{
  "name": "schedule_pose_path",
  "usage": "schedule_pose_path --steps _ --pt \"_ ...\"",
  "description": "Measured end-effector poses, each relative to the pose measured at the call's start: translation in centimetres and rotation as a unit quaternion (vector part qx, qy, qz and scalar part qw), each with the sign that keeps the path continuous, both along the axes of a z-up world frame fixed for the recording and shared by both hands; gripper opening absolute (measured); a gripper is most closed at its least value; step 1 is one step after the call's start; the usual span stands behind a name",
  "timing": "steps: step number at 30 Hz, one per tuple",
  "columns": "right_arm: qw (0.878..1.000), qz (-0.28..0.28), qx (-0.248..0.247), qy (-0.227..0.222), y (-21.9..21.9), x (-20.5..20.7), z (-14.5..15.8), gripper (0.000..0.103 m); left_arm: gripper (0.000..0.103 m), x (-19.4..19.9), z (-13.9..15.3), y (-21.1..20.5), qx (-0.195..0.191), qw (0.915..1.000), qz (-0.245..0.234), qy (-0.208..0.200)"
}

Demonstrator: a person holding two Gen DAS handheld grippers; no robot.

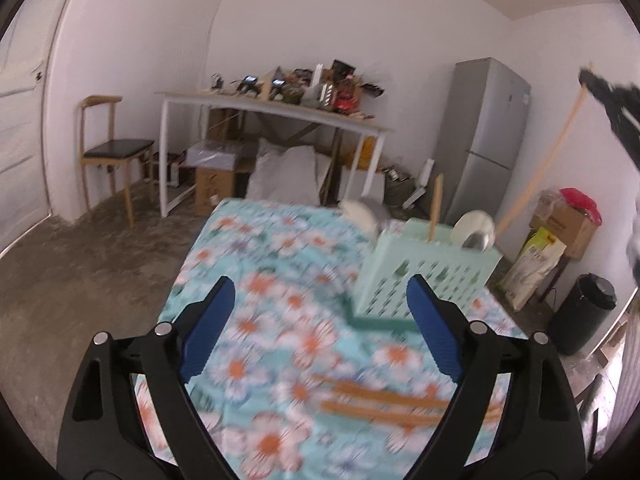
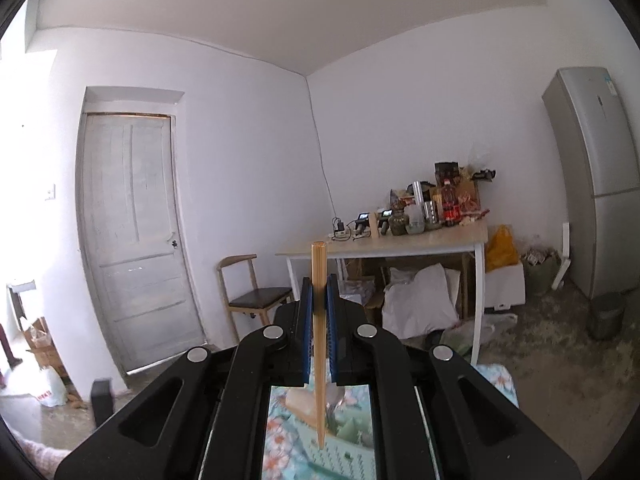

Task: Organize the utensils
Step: 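Lower the chopstick into the holder and open the right tool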

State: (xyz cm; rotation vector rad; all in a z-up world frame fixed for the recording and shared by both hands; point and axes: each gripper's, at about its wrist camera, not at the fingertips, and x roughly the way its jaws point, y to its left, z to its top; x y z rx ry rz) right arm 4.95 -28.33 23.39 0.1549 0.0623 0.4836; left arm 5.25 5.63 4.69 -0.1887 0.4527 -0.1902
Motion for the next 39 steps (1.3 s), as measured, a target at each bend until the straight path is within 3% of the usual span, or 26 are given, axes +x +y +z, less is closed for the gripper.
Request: schedule_pose_path --steps 6,11,14,16,17,21,30,39 --pt "0.998 -0.036 -0.041 0.013 2.6 4.5 -0.2 0.007 0.088 -1.9 -2.3 1.5 0.007 0.9996 0.023 0.015" --pt "0.994 -0.051 -0.079 0.052 4.5 9.3 -3.4 0.007 0.089 -3.1 -3.6 0.9 0.017 0.9996 0.018 0.013" --pt "0.989 -0.05 -0.098 0.097 5.3 11.7 -5.7 0.008 0.09 -3.3 -4.2 0.3 0.02 0.9996 0.006 0.018" --pt "0.986 -0.039 -0.091 0.131 5.2 12.7 -7.0 0.018 0.09 -3.4 -4.5 0.0 0.019 0.9996 -0.001 0.023" --pt "0.986 -0.038 -0.087 0.136 5.2 12.8 -7.3 0.03 0.09 -3.5 -4.6 -0.1 0.018 0.9995 -0.003 0.024" --pt "0.988 -0.039 -0.073 0.127 4.4 12.0 -6.9 0.041 0.091 -3.5 -5.0 -0.2 0.013 0.9994 -0.009 0.032" --pt "0.994 -0.043 -0.049 0.088 1.5 6.3 -4.5 0.047 0.091 -3.6 -5.0 -1.1 0.015 0.9991 -0.017 0.036" --pt "0.993 -0.025 -0.056 0.102 0.3 -0.6 -6.5 0.049 0.091 -3.9 -5.3 -1.5 0.029 0.9984 -0.023 0.044"
